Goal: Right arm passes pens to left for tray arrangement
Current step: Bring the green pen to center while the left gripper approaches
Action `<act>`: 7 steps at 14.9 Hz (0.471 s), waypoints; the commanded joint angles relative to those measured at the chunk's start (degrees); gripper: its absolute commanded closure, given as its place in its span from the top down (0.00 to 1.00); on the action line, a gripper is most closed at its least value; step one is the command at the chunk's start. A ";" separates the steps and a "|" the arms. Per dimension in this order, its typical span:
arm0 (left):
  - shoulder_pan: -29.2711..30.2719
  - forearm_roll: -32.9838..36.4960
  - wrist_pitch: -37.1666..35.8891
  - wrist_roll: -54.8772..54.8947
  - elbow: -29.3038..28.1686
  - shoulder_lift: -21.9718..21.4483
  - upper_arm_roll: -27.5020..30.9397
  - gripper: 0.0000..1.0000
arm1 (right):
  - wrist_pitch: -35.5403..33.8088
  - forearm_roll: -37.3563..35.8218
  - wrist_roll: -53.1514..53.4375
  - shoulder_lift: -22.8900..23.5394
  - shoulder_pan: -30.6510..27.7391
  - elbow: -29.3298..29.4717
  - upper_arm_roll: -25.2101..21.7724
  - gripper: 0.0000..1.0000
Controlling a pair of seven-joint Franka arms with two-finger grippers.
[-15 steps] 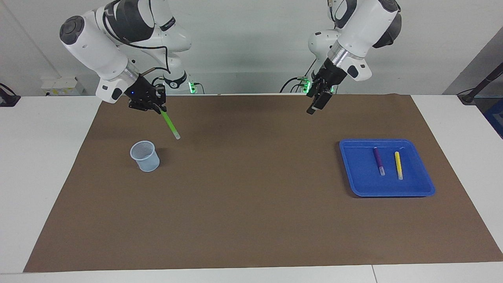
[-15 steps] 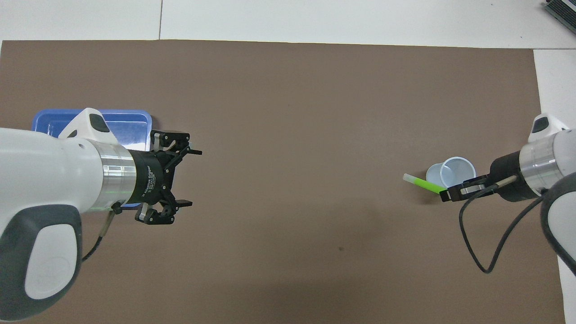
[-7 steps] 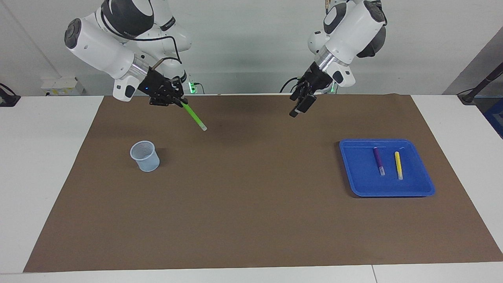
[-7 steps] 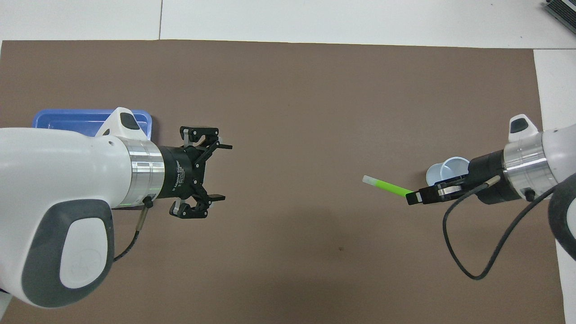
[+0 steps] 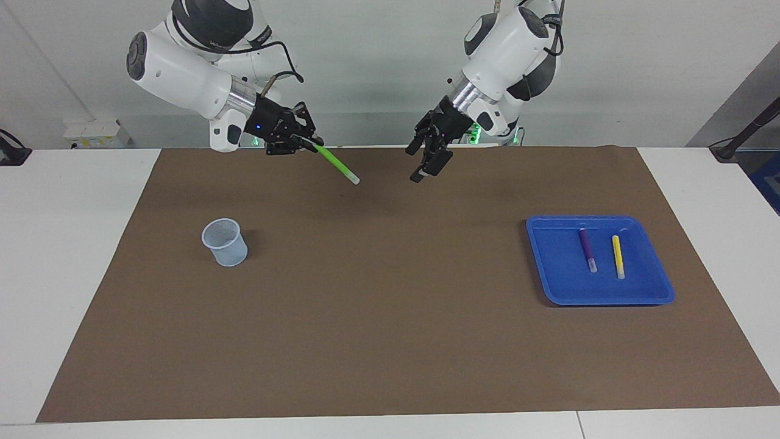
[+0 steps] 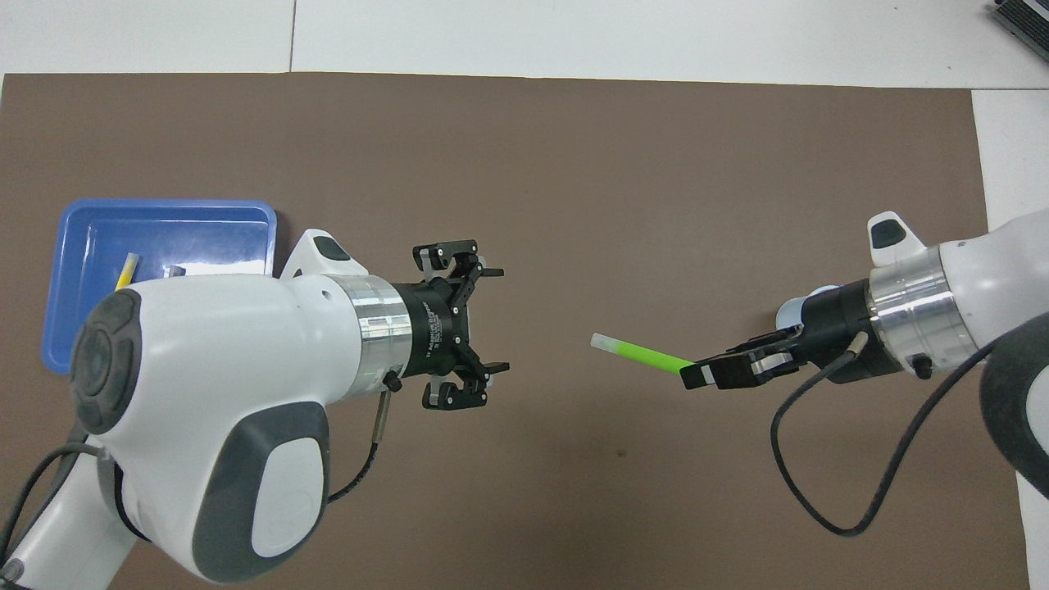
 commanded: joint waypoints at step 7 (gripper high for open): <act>-11.68 0.56 3.43 -7.70 2.14 0.54 0.65 0.90 | -1.77 7.34 -5.63 -0.01 2.41 0.54 0.36 0.00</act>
